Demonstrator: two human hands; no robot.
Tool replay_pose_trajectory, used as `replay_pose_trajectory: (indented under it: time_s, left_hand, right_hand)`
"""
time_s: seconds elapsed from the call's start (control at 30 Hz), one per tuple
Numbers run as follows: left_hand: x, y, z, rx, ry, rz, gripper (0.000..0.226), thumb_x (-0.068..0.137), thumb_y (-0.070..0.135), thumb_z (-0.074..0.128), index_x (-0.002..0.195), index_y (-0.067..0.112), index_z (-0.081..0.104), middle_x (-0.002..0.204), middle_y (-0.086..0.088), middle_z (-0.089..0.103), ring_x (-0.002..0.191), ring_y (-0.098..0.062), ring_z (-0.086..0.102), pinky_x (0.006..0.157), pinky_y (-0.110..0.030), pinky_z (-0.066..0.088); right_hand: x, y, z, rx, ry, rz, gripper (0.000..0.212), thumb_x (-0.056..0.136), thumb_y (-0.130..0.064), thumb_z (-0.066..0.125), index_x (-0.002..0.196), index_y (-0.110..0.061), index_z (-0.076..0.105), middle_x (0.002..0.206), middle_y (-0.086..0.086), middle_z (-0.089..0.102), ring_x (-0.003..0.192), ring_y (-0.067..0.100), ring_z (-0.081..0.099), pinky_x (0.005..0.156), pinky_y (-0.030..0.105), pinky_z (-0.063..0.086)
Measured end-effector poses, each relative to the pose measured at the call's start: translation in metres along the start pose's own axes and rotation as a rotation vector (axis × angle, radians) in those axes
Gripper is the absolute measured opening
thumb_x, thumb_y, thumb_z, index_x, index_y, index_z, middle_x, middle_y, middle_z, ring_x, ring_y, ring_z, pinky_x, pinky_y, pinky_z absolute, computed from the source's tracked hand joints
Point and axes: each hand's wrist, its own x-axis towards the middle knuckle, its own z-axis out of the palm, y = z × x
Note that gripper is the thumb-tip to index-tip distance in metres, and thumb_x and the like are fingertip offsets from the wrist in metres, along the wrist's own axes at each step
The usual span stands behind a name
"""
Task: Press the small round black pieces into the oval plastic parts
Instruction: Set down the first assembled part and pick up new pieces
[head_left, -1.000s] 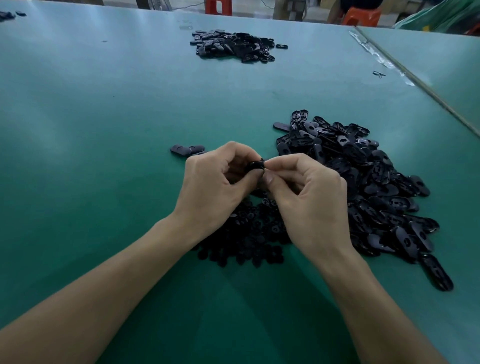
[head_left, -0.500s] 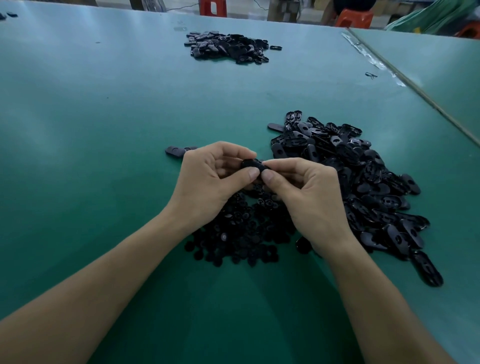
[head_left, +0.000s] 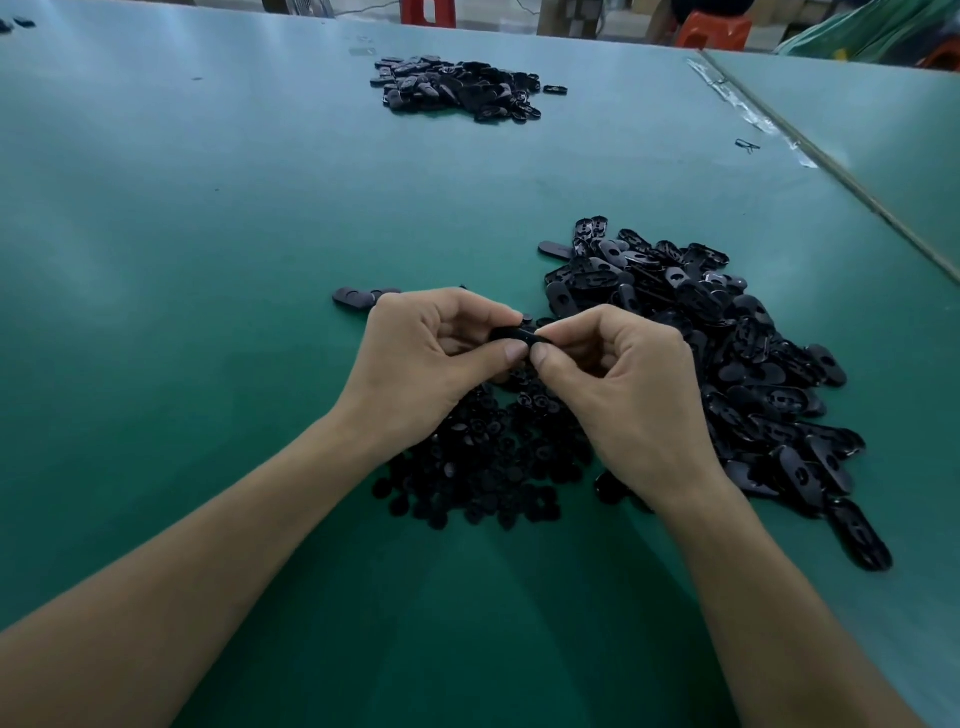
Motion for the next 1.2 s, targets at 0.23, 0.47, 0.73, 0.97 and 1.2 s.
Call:
replay_pose_trajectory:
  time_s: [0.23,0.47,0.73,0.97,1.2]
  left_hand:
    - [-0.001,0.000,-0.003,-0.024,0.015,-0.012,0.026,0.077,0.000,0.083,0.086,0.023,0.076,0.077,-0.001,0.078,0.069,-0.016,0.076,0.069,-0.021,0.059]
    - [0.001,-0.001,-0.005,0.098,0.073,0.004,0.018,0.069,0.016,0.083,0.079,0.028,0.074,0.069,0.005,0.074,0.062,-0.007,0.067,0.064,-0.019,0.057]
    - [0.002,-0.005,-0.011,0.424,0.189,0.006,0.011,0.077,0.034,0.080,0.072,0.029,0.072,0.065,0.018,0.069,0.056,0.001,0.060,0.060,-0.020,0.048]
    - [0.002,-0.010,-0.011,0.644,0.150,-0.033,0.009,0.081,0.039,0.080,0.076,0.034,0.074,0.074,0.017,0.065,0.080,-0.011,0.060,0.075,-0.034,0.051]
    - [0.002,-0.015,-0.010,0.689,0.141,-0.055,0.014,0.083,0.047,0.077,0.077,0.036,0.070,0.085,0.015,0.062,0.085,-0.014,0.053,0.070,-0.031,0.039]
  right_hand:
    - [0.001,-0.001,0.001,0.033,0.002,0.029,0.010,0.085,-0.012,0.076,0.083,-0.021,0.073,0.073,-0.011,0.073,0.065,0.001,0.067,0.062,0.015,0.050]
    - [0.001,-0.001,0.004,-0.030,-0.008,0.028,0.011,0.090,-0.012,0.072,0.097,-0.019,0.078,0.081,-0.011,0.075,0.076,0.002,0.071,0.071,0.017,0.055]
    - [0.005,0.008,-0.011,-0.590,0.226,0.046,0.027,0.096,-0.013,0.060,0.120,-0.017,0.070,0.108,0.001,0.067,0.103,0.019,0.059,0.092,0.022,0.045]
    - [0.017,0.003,-0.003,-0.777,0.147,0.075,0.029,0.100,-0.030,0.055,0.124,-0.018,0.067,0.118,0.009,0.063,0.112,0.029,0.051,0.094,0.038,0.044]
    - [0.051,-0.002,0.008,-1.043,0.052,0.196,0.040,0.101,-0.048,0.049,0.117,-0.016,0.066,0.123,0.013,0.059,0.119,0.034,0.048,0.094,0.044,0.042]
